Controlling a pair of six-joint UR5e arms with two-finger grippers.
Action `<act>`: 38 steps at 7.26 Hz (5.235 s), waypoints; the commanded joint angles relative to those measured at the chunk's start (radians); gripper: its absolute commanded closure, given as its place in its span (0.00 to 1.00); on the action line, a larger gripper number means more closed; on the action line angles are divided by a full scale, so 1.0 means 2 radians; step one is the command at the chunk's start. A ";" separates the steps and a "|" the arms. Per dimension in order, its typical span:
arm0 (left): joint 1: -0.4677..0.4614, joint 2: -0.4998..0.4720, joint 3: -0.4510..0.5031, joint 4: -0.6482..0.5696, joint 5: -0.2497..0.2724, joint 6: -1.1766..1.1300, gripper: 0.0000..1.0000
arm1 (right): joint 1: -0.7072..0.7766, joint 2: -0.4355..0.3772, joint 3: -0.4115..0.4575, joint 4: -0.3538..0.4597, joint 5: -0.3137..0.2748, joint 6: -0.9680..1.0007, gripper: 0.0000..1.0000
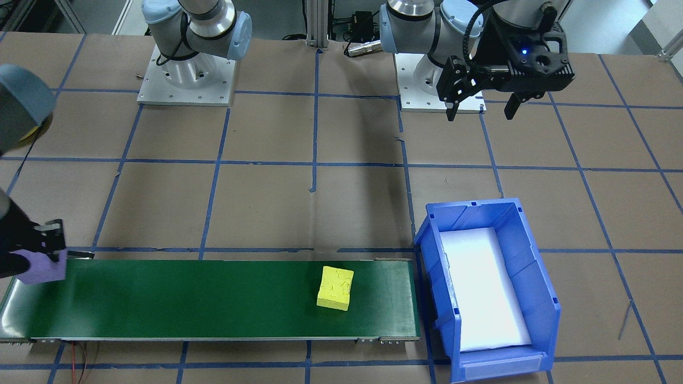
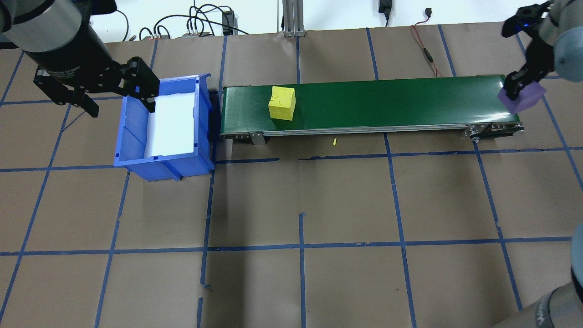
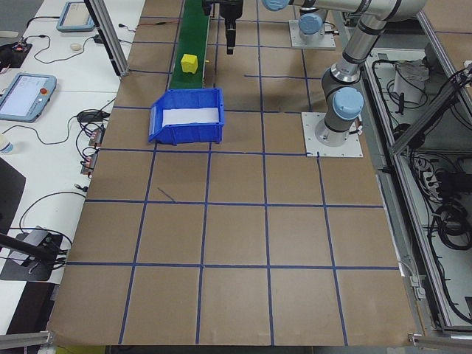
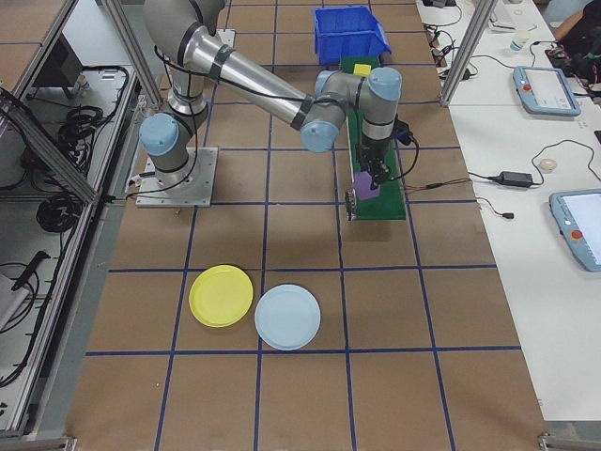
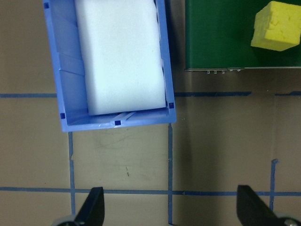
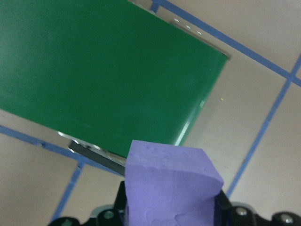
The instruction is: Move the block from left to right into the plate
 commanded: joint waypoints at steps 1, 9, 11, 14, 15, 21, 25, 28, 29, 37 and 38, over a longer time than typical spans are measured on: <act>0.014 0.003 -0.003 0.005 -0.006 -0.005 0.00 | -0.102 0.000 0.007 -0.023 0.000 -0.152 0.48; -0.015 -0.002 -0.002 0.001 -0.002 -0.025 0.00 | -0.344 0.032 0.092 -0.147 0.052 -0.378 0.30; -0.015 -0.003 -0.001 0.001 -0.003 -0.025 0.00 | -0.344 0.027 0.104 -0.148 0.074 -0.352 0.00; -0.015 -0.006 0.001 0.004 -0.002 -0.027 0.00 | -0.327 0.020 0.101 -0.139 0.082 -0.287 0.00; -0.015 -0.006 0.000 0.005 -0.003 -0.026 0.00 | -0.284 0.006 0.101 -0.128 0.092 -0.259 0.03; -0.015 -0.007 -0.001 0.006 -0.003 -0.022 0.00 | 0.051 -0.062 0.081 -0.062 0.111 0.153 0.03; -0.015 -0.006 0.000 0.006 -0.003 -0.023 0.00 | 0.142 -0.010 0.029 -0.064 0.209 0.415 0.00; -0.015 -0.006 0.000 0.006 -0.003 -0.022 0.00 | 0.149 0.031 0.013 -0.063 0.217 0.502 0.00; -0.015 -0.006 0.000 0.006 -0.003 -0.022 0.00 | 0.149 0.042 0.012 -0.063 0.227 0.509 0.00; -0.016 -0.005 -0.002 0.006 -0.003 -0.022 0.00 | 0.146 0.042 0.029 -0.071 0.072 0.306 0.68; -0.016 -0.005 -0.002 0.006 -0.003 -0.022 0.00 | 0.136 0.036 0.032 -0.075 0.018 0.206 0.67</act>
